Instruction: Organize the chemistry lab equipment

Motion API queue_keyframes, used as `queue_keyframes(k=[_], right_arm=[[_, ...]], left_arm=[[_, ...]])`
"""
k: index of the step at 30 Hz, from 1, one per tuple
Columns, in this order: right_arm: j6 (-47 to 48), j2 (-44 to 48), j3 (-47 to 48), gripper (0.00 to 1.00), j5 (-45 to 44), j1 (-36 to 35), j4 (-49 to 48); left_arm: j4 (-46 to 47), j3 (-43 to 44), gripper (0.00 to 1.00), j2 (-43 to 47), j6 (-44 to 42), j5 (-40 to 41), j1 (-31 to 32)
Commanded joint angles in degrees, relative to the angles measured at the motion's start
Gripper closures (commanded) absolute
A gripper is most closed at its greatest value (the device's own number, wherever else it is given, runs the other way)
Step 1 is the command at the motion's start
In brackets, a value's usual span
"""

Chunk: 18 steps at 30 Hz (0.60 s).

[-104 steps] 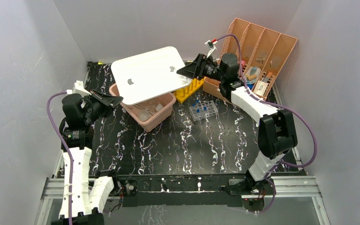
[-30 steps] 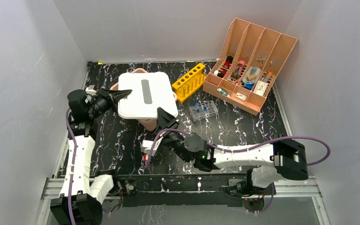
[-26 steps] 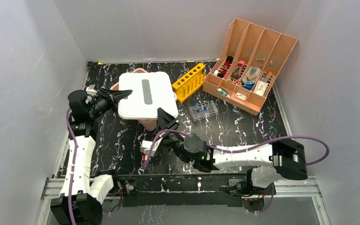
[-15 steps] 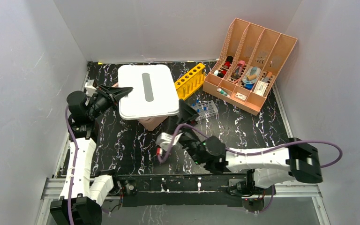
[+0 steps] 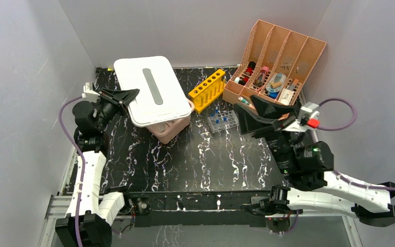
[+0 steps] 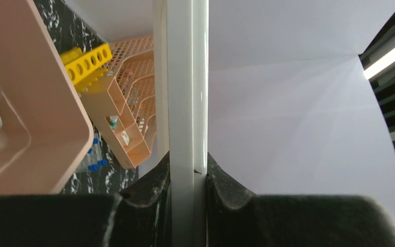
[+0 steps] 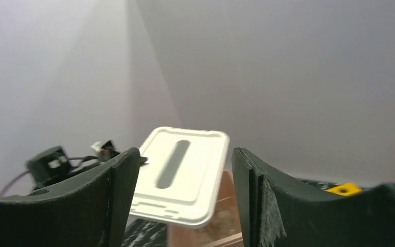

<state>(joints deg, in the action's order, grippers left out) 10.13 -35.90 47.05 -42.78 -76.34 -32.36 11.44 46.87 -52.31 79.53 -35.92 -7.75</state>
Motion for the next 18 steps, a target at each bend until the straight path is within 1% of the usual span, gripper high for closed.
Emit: queue_keyframes(k=[1,2,4,7,9,11,13,16,18], right_arm=[[-24.96,-8.43,2.30,0.23,9.24,0.81,11.01],[-27.40,-10.58,2.98,0.22,11.53,1.86,10.35],[-34.15,-15.75,4.62,0.22,18.20,5.90,9.78],[-47.24,-23.24,7.42,0.22,33.29,16.13,8.48],[-54.68,-26.85,6.40,0.24,40.17,21.36,3.69],[-59.79,-29.00,5.55,0.27,40.54,24.29,2.61],[-63.87,-30.26,4.13,0.26,41.31,26.92,1.56],[-69.73,-32.92,1.77,0.25,46.48,30.19,-5.02],[-72.26,-35.29,1.61,0.25,49.74,31.41,-8.80]], left_arm=[[21.73,-7.81,1.00,2.47,6.03,4.02,0.00],[24.78,-9.54,1.00,2.59,7.67,5.46,0.06],[28.40,-11.62,1.00,3.24,8.07,8.40,0.01],[28.62,-12.16,1.00,4.61,6.26,12.47,0.10],[28.65,-12.07,1.00,5.28,6.23,13.57,0.10],[28.67,-12.16,1.00,6.54,6.27,15.22,0.10],[28.63,-12.48,1.00,7.81,5.97,17.26,0.10],[28.61,-13.78,1.00,7.94,9.00,18.30,0.19],[29.23,-14.96,1.00,8.65,9.28,19.29,0.43]])
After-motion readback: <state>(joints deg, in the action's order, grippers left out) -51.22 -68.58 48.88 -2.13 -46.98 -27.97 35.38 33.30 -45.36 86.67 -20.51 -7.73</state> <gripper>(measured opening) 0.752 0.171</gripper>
